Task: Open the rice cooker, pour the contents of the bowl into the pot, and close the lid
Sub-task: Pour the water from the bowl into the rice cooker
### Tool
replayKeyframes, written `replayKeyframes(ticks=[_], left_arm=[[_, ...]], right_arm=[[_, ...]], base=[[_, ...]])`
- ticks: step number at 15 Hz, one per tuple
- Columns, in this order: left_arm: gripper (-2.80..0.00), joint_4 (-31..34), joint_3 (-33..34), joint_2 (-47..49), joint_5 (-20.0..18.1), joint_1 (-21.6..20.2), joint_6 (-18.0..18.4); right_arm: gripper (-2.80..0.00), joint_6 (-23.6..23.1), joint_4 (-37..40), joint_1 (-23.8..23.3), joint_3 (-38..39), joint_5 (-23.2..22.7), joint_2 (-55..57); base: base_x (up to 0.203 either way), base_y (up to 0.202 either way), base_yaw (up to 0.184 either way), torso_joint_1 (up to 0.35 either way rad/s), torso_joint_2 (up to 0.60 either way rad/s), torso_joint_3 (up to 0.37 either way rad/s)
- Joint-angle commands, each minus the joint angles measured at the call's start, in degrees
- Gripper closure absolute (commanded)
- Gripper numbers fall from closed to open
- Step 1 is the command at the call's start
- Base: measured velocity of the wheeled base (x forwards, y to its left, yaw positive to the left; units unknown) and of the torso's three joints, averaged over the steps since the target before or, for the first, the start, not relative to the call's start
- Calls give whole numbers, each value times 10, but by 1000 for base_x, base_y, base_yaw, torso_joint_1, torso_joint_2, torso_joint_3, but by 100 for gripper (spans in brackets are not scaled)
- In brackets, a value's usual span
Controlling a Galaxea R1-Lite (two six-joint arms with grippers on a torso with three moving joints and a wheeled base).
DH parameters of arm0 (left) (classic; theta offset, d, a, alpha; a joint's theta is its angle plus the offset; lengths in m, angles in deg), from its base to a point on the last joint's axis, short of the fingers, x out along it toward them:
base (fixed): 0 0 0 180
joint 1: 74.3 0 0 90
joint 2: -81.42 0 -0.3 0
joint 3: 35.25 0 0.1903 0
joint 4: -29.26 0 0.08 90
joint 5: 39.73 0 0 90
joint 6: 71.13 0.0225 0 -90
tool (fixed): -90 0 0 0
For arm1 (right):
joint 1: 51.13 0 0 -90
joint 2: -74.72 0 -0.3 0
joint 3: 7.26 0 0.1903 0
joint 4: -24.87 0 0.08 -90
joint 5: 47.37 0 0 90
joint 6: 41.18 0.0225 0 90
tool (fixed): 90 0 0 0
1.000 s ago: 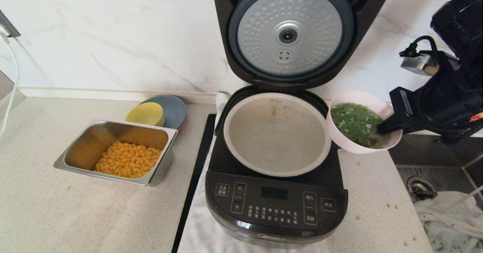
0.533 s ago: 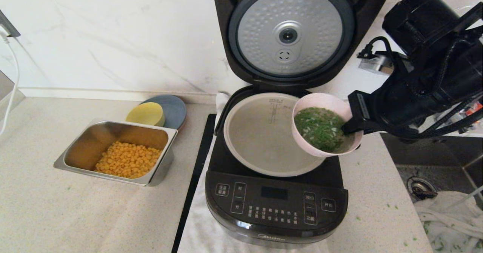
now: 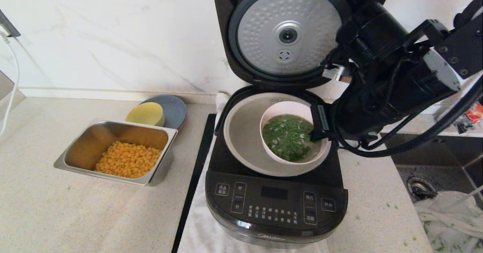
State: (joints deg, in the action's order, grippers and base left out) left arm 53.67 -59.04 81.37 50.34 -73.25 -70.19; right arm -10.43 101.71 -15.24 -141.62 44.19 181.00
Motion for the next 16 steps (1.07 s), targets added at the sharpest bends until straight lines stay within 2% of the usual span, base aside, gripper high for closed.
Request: replayKeyframes(ticks=[1,7,10,11,14,16], left_arm=[[0,0,0,-1,0,0,0],[0,0,0,-1,0,0,0],[0,0,0,-1,0,0,0],[0,0,0,-1,0,0,0],[0,0,0,-1,0,0,0],[0,0,0,-1,0,0,0]], right_arm=[[0,4,-6,13,-1,0,23],[0,5,-43,16,0,2,52],[0,11,-58,16,0,25,64],[0,22,-71,16,0,39,65],[0,29,-112,25,2,127,65],[0,28,-121,47,8,179,58]], base=[[0,0,0,0,0,0],[0,0,0,0,0,0],[0,0,0,0,0,0],[0,0,0,0,0,0],[0,0,0,0,0,0],[0,0,0,0,0,0]])
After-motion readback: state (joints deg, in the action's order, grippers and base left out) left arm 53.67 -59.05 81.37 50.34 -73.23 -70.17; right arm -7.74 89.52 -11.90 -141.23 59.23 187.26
